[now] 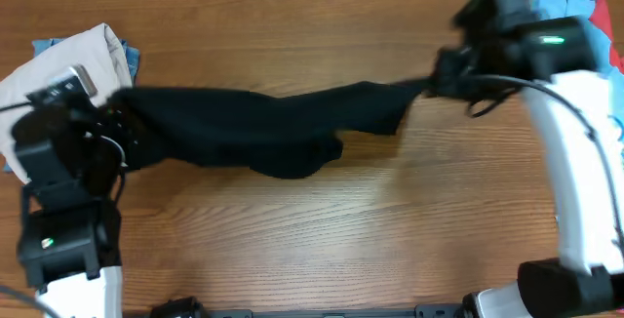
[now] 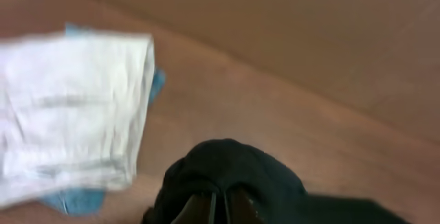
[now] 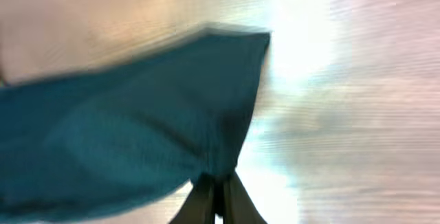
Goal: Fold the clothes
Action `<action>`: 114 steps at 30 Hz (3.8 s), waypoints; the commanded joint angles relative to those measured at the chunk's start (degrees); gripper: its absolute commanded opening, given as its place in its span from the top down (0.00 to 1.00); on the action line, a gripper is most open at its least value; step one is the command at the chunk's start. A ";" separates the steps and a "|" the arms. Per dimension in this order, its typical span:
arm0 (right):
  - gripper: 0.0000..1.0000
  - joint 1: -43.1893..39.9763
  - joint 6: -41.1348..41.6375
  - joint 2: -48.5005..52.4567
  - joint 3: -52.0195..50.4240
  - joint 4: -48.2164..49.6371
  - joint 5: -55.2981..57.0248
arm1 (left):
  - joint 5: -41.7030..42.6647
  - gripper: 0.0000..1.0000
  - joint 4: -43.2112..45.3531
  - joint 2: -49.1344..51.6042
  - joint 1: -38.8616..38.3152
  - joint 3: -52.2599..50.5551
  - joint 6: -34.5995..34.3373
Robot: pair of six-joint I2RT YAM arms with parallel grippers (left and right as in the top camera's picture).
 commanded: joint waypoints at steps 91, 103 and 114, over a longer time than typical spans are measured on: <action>0.96 -15.06 -1.99 16.06 -27.98 -0.04 4.50 | 2.73 0.96 -40.37 43.93 -4.20 5.53 7.96; 0.96 -22.08 0.61 -5.22 -43.04 6.64 4.48 | 4.76 0.96 -39.06 25.09 5.09 1.09 6.95; 0.96 -22.05 0.55 -5.92 -43.01 7.56 2.71 | 5.99 0.96 -39.17 21.99 5.09 1.07 5.70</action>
